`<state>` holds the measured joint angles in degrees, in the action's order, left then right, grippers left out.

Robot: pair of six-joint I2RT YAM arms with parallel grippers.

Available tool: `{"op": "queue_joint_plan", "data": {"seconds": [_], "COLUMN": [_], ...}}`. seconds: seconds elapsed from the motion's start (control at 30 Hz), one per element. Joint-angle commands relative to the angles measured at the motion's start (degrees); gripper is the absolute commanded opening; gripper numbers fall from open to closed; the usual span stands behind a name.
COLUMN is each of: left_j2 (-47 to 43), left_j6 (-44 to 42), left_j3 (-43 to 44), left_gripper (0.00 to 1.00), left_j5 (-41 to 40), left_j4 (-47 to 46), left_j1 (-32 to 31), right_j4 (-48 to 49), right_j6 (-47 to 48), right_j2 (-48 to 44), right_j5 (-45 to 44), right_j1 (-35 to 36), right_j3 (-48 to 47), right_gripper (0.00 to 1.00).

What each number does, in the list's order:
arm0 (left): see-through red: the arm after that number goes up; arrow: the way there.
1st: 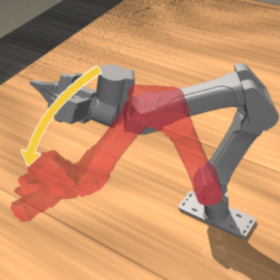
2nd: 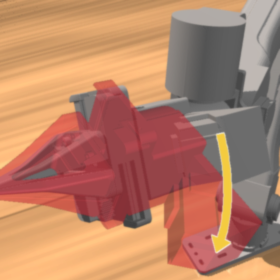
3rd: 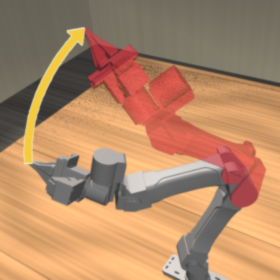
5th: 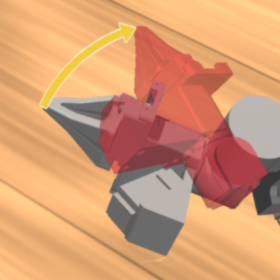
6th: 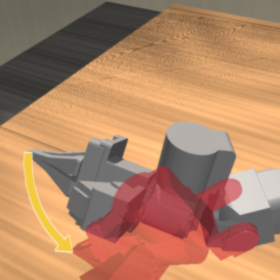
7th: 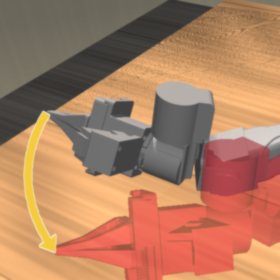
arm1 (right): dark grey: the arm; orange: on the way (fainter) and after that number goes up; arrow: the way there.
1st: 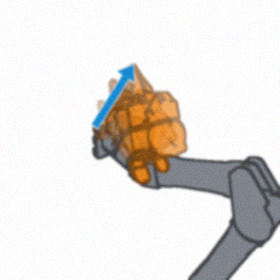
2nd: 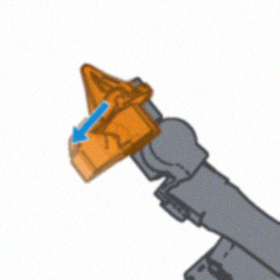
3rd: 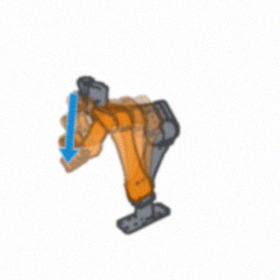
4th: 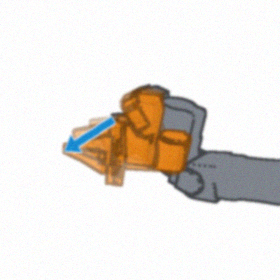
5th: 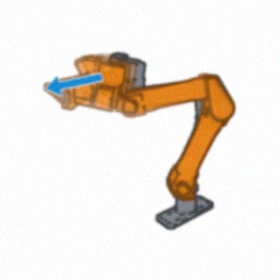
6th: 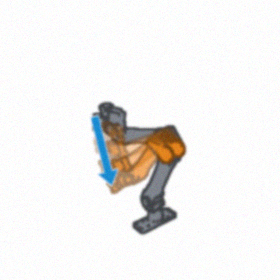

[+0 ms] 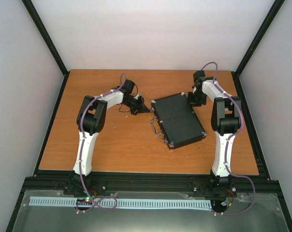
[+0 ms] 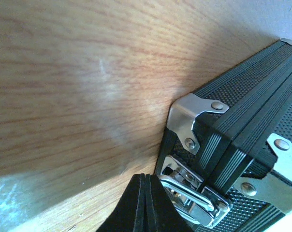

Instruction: Pack up texas hold em set

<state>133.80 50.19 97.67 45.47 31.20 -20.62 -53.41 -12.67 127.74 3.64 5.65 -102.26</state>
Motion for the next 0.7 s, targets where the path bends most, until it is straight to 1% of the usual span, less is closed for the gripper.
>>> {"op": "queue_joint_plan", "data": {"seconds": [0.0,0.23,0.53,0.67], "left_j2": [1.29,2.63,3.65,2.34], "left_j6": [1.22,2.05,2.04,0.52], "left_j3": [2.68,4.51,4.96,3.98], "left_gripper": [0.01,0.01,0.01,0.01], "left_j5": [1.15,1.40,2.04,-0.15], "left_j4": [0.65,0.82,1.58,2.93], "left_j1": [0.32,0.15,-1.90,-1.93], "right_j4": [-0.26,-0.15,1.15,1.21], "right_j6": [1.59,2.45,1.99,2.21], "right_j2": [0.86,-0.43,-1.53,-1.36], "right_j5": [2.93,8.49,9.52,7.05], "right_j1": [0.40,1.12,2.93,2.88], "right_j3": [0.16,2.56,5.90,5.82], "right_gripper": [0.03,0.03,0.03,0.03]}}
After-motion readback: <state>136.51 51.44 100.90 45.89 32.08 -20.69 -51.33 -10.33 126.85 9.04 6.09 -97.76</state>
